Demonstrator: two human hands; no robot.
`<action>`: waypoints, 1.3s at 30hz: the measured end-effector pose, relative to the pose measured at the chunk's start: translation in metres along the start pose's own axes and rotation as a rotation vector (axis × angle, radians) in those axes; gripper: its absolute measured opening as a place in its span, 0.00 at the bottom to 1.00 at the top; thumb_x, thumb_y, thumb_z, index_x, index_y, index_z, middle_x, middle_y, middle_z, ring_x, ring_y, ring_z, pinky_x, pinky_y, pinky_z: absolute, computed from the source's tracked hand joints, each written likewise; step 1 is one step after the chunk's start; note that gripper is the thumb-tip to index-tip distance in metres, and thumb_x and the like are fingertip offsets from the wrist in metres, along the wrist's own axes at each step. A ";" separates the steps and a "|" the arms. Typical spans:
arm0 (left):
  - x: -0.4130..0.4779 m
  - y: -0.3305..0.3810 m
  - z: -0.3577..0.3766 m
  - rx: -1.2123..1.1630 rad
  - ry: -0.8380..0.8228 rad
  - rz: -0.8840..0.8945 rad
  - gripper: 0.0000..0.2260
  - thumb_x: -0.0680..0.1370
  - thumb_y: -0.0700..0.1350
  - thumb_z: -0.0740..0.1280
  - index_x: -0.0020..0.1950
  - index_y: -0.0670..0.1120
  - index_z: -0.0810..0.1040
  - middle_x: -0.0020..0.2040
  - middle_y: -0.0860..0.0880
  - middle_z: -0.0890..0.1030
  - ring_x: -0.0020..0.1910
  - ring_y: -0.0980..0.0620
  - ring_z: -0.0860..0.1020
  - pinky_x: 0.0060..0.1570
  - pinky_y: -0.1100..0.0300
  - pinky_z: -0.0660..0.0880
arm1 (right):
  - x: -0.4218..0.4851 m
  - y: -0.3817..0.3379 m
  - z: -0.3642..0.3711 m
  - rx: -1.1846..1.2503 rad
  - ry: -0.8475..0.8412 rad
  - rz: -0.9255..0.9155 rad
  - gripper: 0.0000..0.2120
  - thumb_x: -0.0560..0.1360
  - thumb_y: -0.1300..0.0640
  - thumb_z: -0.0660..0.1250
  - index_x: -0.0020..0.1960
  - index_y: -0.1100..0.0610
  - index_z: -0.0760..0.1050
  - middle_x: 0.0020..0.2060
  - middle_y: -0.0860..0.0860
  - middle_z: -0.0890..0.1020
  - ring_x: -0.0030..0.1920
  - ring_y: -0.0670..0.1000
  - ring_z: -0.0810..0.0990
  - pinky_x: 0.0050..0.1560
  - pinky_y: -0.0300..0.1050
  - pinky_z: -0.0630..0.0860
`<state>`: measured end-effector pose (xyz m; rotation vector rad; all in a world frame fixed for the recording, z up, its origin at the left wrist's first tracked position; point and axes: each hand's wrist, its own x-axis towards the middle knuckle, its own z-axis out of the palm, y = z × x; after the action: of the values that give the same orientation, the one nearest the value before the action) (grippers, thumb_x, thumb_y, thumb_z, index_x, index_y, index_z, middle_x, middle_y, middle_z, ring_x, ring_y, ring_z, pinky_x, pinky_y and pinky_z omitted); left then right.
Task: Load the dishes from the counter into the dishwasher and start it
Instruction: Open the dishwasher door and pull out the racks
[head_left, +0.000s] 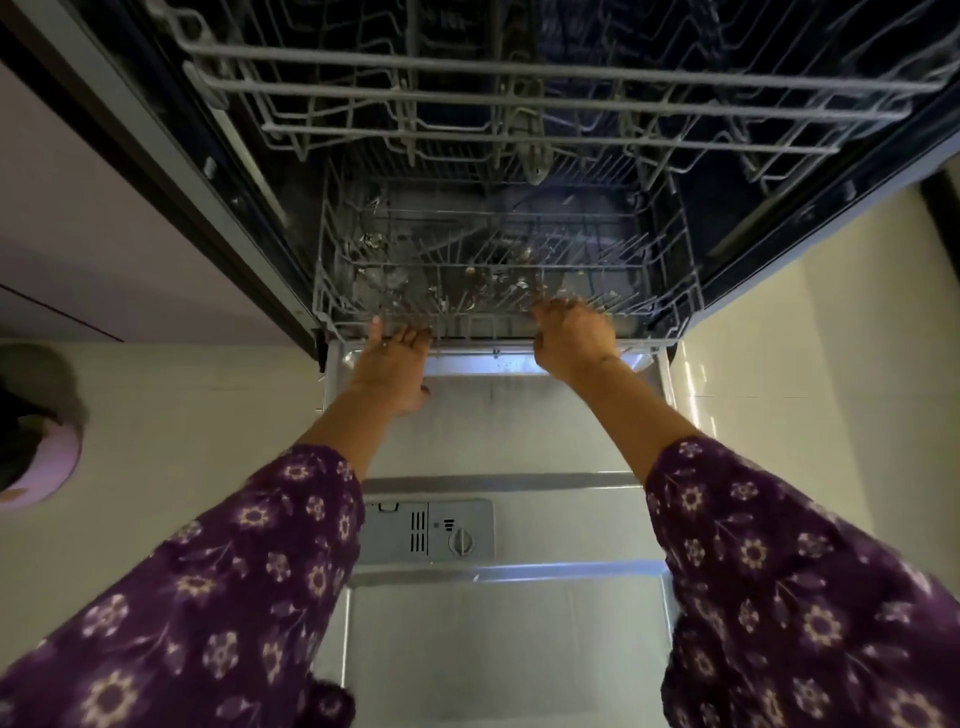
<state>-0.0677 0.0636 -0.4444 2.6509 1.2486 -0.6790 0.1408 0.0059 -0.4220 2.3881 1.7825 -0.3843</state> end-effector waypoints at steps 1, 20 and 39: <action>-0.007 0.003 0.004 -0.027 -0.001 -0.007 0.40 0.75 0.54 0.67 0.78 0.42 0.48 0.78 0.44 0.52 0.77 0.46 0.50 0.73 0.47 0.38 | -0.007 -0.001 0.004 0.020 -0.005 -0.005 0.23 0.76 0.62 0.58 0.71 0.54 0.63 0.65 0.57 0.73 0.65 0.59 0.70 0.58 0.51 0.73; -0.173 0.053 0.081 -0.272 0.001 0.044 0.30 0.81 0.43 0.54 0.77 0.39 0.41 0.78 0.41 0.44 0.77 0.44 0.43 0.74 0.49 0.41 | -0.183 -0.034 0.029 -0.016 -0.075 0.073 0.15 0.75 0.65 0.59 0.60 0.53 0.73 0.49 0.55 0.81 0.54 0.56 0.78 0.45 0.45 0.76; -0.311 0.104 0.132 -0.273 -0.173 0.048 0.29 0.81 0.41 0.52 0.77 0.39 0.40 0.78 0.43 0.43 0.77 0.44 0.43 0.74 0.49 0.41 | -0.336 -0.053 0.061 0.125 -0.197 0.179 0.16 0.75 0.65 0.59 0.60 0.55 0.75 0.50 0.57 0.82 0.55 0.57 0.78 0.72 0.42 0.56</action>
<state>-0.2067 -0.2617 -0.4288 2.3405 1.1369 -0.6625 -0.0066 -0.3042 -0.3832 2.4684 1.4885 -0.6987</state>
